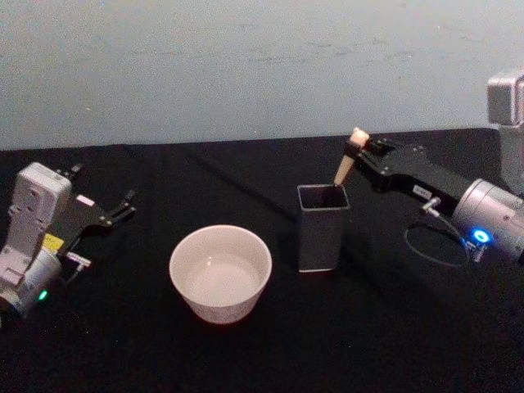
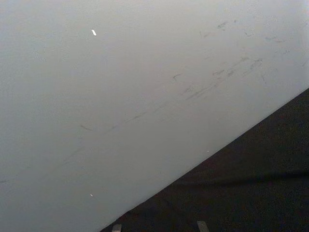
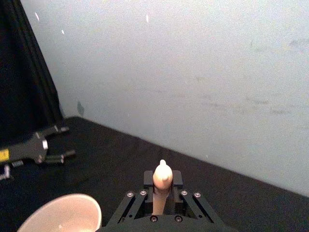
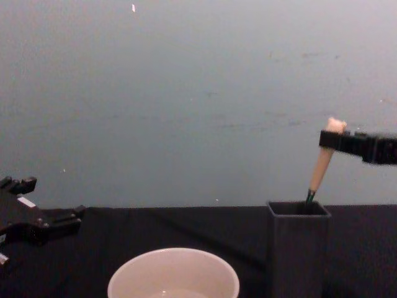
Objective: Pick up the stirring spoon with one hand, stir inside the cup, then place it back in its original position.
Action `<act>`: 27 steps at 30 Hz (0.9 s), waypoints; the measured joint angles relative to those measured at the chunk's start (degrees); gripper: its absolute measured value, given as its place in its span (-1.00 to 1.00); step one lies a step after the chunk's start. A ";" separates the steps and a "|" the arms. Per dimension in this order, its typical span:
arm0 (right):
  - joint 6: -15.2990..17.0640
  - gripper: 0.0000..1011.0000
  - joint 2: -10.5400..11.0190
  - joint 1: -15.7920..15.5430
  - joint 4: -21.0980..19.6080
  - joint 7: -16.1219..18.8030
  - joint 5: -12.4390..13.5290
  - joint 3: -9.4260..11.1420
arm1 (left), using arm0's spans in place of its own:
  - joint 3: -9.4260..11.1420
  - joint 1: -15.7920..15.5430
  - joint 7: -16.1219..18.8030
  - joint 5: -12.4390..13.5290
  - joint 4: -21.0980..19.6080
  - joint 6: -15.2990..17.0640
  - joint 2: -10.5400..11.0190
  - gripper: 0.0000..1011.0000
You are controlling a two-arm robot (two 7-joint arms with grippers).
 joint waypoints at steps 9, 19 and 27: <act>0.32 -0.57 0.83 -0.20 -3.04 -0.38 4.35 1.68 | 0.00 0.00 0.00 0.00 0.00 0.00 0.00 0.98; -0.37 -0.57 0.54 0.94 -3.63 -1.06 6.92 1.57 | 0.00 0.00 0.00 0.00 0.00 0.00 0.00 0.98; -0.48 -0.57 -0.72 2.76 -2.89 -1.10 8.27 -1.27 | 0.00 0.00 0.00 0.00 0.00 0.00 0.00 0.98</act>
